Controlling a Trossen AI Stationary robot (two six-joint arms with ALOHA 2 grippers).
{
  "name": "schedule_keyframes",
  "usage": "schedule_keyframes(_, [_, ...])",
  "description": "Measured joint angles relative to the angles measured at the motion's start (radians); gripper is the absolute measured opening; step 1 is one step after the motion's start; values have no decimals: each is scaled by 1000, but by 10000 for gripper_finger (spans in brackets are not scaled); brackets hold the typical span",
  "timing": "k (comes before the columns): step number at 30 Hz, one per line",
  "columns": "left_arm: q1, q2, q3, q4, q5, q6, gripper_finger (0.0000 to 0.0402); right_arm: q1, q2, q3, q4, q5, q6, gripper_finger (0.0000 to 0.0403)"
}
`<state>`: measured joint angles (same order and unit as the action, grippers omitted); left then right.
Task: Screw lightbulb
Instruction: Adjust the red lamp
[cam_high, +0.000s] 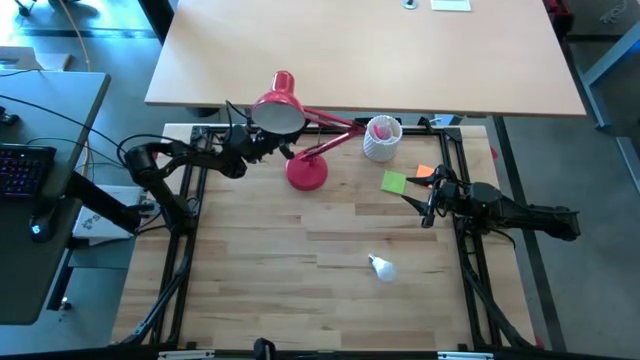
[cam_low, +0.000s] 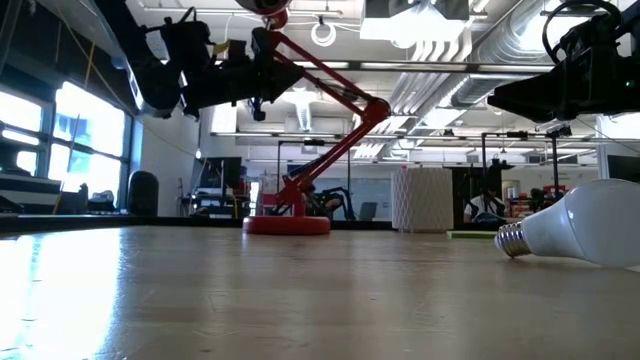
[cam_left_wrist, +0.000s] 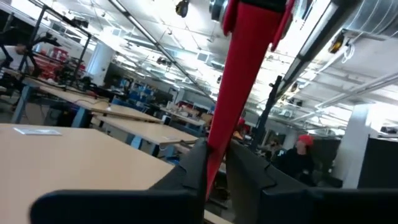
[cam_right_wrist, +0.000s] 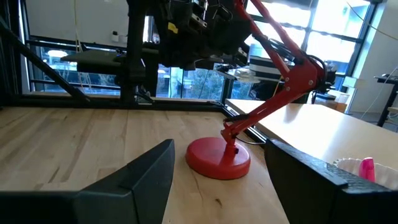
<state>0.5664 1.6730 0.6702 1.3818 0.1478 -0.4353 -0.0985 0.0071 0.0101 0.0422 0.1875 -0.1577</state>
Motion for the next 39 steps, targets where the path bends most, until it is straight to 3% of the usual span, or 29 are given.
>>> schedule_keyframes(5, [19, 3, -1, -29, 9, 44, 105, 0, 0, 0, 0, 0, 0, 247])
schedule_keyframes(10, [63, 3, -1, -28, 107, 41, 161, 0, 0, 0, 0, 0, 0, 247])
schedule_keyframes(15, [90, 3, -2, -16, 130, 40, 196, 0, 0, 0, 0, 0, 0, 247])
schedule_keyframes(20, [107, 3, 3, 1, 143, 82, 201, 0, 0, 0, 0, 0, 0, 247])
schedule_keyframes(28, [124, 4, 66, -76, 315, 149, 202, 0, 0, 0, 0, 0, 0, 247])
schedule_keyframes(39, [122, 4, 106, -122, 228, 257, 202, 0, 0, 0, 0, 0, 0, 247])
